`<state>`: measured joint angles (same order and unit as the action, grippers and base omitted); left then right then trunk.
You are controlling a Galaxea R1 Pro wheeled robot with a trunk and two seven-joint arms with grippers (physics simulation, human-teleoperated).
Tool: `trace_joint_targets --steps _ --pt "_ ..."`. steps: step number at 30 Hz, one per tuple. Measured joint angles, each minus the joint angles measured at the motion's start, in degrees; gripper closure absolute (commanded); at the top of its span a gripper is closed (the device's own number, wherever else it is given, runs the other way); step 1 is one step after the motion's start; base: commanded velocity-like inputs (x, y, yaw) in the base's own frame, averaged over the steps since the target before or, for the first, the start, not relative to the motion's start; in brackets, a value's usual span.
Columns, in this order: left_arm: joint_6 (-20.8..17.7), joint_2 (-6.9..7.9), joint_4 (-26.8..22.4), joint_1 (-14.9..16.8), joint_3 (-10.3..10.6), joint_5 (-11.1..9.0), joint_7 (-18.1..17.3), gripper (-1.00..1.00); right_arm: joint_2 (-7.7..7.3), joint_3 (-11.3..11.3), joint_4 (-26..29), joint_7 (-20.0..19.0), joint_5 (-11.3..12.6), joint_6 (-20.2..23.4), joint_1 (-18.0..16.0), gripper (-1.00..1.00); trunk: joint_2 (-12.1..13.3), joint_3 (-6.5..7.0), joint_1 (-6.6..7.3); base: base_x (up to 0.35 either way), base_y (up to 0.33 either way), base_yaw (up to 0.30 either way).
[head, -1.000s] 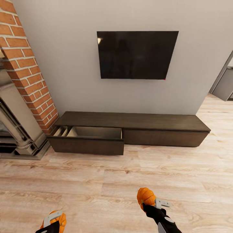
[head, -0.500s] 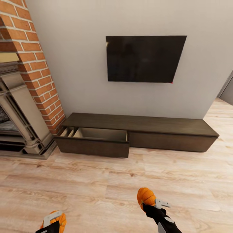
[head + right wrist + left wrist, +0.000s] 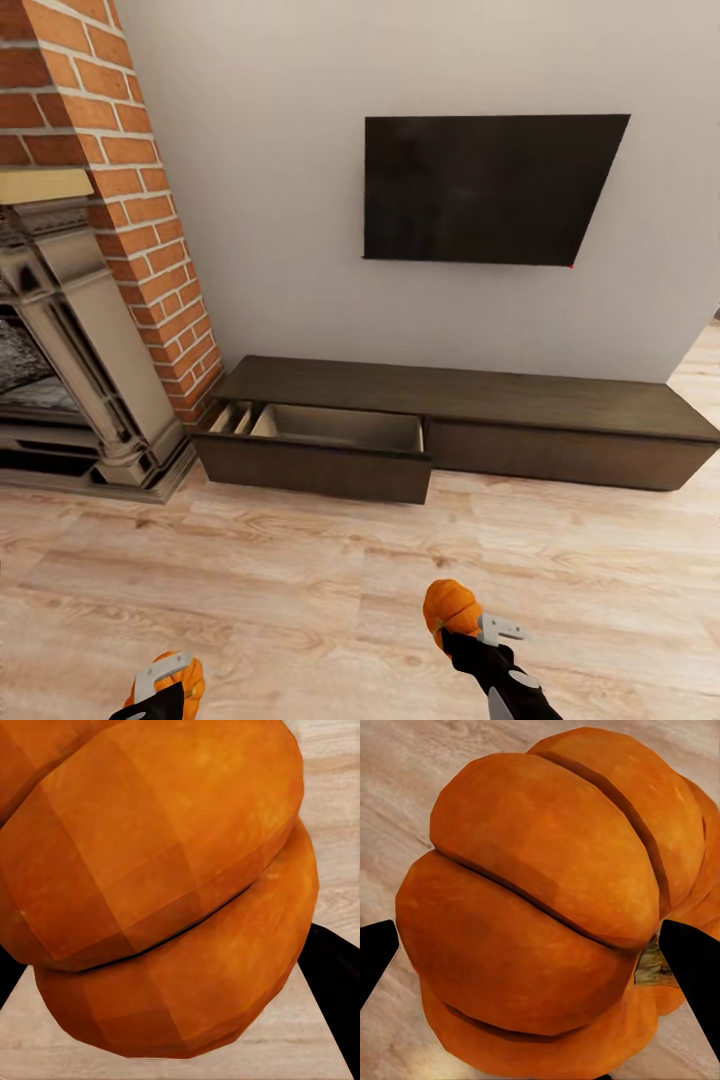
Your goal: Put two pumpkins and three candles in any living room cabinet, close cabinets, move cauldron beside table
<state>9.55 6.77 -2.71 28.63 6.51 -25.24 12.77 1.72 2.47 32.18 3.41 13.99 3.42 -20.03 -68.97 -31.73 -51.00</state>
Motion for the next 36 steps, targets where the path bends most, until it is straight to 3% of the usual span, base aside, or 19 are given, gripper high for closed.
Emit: trace_joint_targets --steps 12,36 --pt "0.00 -0.02 0.03 0.02 -0.01 0.08 0.00 1.00 -0.02 -0.01 0.05 -0.20 0.48 0.17 0.01 1.00 0.00 0.00 0.00 0.214 0.283 -0.257" --pt "0.00 -0.07 0.00 0.00 0.01 0.30 -0.01 1.00 0.07 0.00 0.01 -0.23 0.30 0.00 0.00 1.00 0.00 0.00 0.00 0.214 0.275 -0.064"
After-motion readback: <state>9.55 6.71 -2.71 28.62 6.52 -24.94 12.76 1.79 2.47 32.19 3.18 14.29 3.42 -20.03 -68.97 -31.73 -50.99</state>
